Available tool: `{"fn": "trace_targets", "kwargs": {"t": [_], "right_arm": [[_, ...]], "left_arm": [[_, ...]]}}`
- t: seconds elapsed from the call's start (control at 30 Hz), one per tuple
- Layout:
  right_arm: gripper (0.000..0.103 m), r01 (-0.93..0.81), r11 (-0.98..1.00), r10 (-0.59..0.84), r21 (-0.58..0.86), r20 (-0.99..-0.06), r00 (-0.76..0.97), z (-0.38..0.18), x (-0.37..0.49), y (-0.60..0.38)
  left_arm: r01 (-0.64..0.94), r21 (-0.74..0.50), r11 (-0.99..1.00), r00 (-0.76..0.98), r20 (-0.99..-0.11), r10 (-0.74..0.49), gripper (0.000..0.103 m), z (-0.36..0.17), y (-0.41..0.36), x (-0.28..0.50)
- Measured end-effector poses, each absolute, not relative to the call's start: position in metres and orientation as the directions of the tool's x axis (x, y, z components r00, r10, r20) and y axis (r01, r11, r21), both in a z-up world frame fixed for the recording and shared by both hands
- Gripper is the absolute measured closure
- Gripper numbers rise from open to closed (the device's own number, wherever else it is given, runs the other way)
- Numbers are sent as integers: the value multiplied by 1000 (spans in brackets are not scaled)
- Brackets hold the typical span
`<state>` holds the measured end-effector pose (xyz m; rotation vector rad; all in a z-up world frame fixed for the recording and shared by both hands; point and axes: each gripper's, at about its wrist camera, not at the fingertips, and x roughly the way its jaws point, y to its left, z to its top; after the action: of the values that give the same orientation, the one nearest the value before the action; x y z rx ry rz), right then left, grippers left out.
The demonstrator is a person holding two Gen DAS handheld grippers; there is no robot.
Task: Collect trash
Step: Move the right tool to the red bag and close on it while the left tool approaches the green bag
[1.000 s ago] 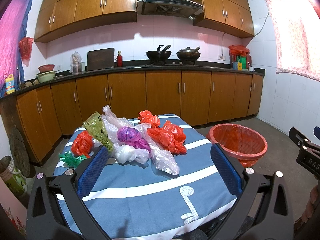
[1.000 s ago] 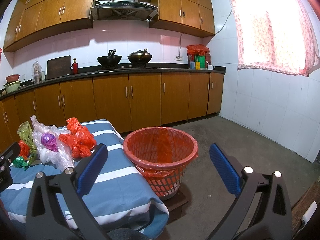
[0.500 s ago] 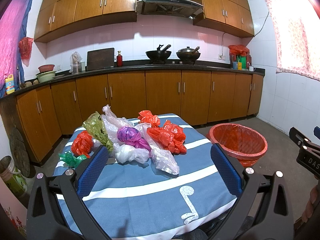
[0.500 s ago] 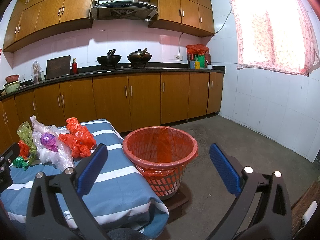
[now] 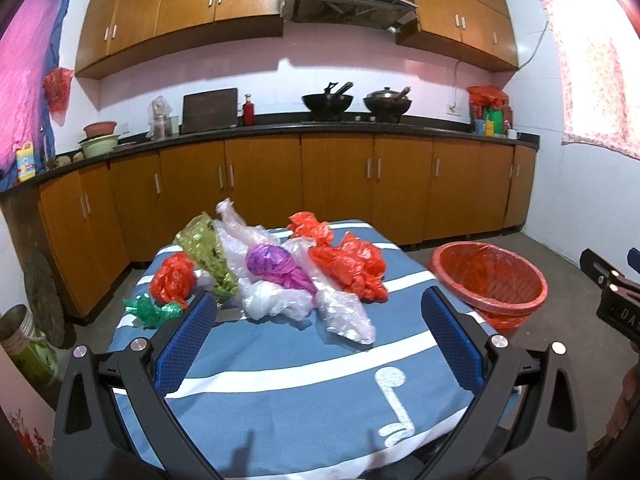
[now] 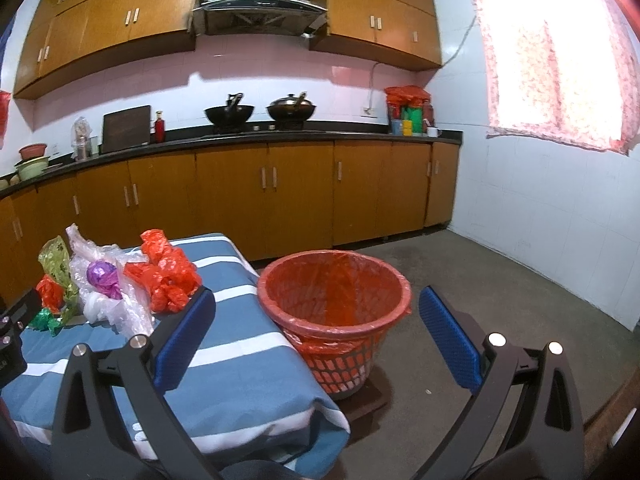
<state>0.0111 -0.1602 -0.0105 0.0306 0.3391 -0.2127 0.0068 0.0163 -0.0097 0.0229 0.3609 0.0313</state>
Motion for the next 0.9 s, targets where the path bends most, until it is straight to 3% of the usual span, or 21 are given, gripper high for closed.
{"fn": "trace_targets", "kwargs": {"t": [0.4,0.63,0.9], "right_arm": [[4,-47,999,52,22,-438,897,-19,95,-97],[4,-79,996,87,37,-489,868,-29,164,-79],[13,-105,991,136,86,-564,814,-54,236,-67]], "left_arm": [[-247,0,969,882,-413,225,2,-31,100,23],[-344,-2,939,849,-427,311,2,-35,138,37],[-387,5,922,819,-457,347,2,-44,168,63]]}}
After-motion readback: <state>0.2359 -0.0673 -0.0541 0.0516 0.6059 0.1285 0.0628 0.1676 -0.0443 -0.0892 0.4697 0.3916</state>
